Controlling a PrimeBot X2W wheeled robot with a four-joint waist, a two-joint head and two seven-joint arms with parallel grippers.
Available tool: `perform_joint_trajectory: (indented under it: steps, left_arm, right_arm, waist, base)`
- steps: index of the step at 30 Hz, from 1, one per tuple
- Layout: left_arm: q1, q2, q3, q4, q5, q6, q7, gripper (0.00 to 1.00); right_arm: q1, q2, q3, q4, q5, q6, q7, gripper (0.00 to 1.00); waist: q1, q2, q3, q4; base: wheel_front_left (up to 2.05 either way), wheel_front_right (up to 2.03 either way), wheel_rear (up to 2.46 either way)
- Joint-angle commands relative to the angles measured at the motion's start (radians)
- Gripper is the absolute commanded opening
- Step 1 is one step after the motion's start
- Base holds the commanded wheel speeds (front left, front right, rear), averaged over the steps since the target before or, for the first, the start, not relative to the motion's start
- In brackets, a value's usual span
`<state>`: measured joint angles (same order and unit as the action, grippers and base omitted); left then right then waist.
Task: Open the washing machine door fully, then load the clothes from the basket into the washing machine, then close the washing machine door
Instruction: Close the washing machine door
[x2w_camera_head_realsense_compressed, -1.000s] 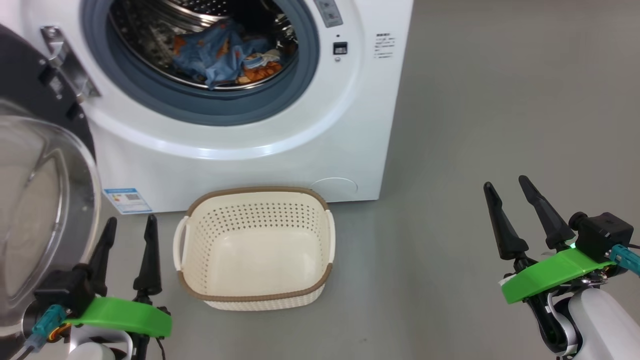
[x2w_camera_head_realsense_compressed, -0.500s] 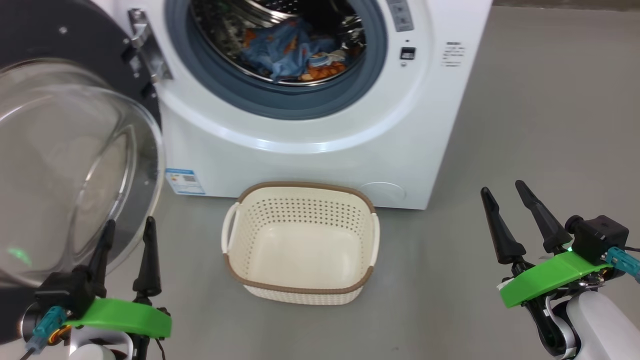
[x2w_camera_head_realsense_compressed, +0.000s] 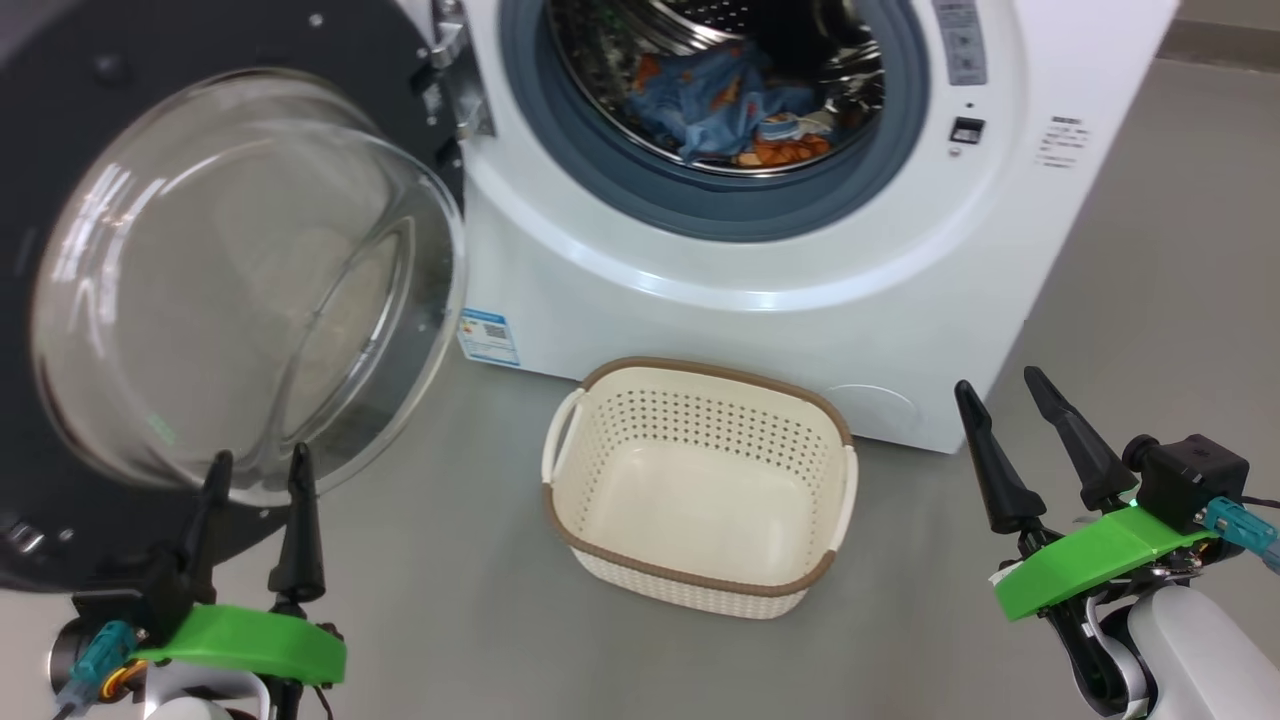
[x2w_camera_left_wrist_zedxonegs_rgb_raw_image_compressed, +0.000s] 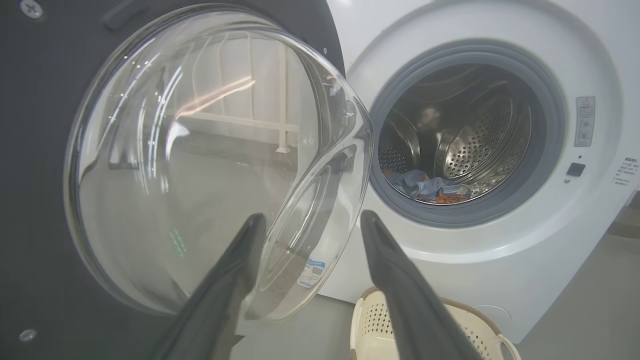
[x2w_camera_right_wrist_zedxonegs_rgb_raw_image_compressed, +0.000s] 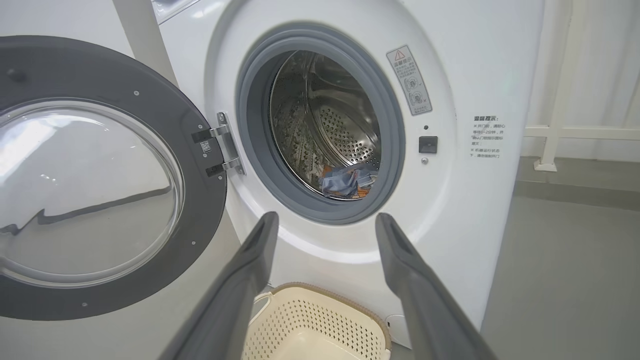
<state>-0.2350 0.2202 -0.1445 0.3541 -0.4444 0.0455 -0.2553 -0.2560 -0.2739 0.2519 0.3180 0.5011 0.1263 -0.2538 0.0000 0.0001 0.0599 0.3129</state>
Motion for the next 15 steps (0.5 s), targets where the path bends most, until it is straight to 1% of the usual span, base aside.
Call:
perform_joint_trajectory:
  steps: [1,8,15]
  left_arm:
    - [-0.007,0.021,0.04,-0.014,0.005,0.007,-0.006,1.0]
    - [-0.003,0.015,0.042,-0.013,0.005,0.005,-0.006,1.0]
    - [0.003,0.014,0.043,-0.017,0.005,0.007,-0.006,1.0]
  right_arm:
    - [0.002,-0.012,0.016,-0.019,0.01,0.004,-0.008,1.0]
    - [0.002,-0.011,0.015,-0.014,0.01,0.004,-0.008,1.0]
    - [-0.003,-0.01,0.022,-0.013,0.01,0.004,-0.008,1.0]
  waist:
    - [0.0,-0.0001,-0.002,0.043]
    - [0.0,-0.0001,0.0,0.1]
    - [0.0,-0.0001,0.003,0.124]
  base:
    - [0.0,0.0,0.0]
    - [0.0,0.0,0.0]
    - [0.0,0.0,0.0]
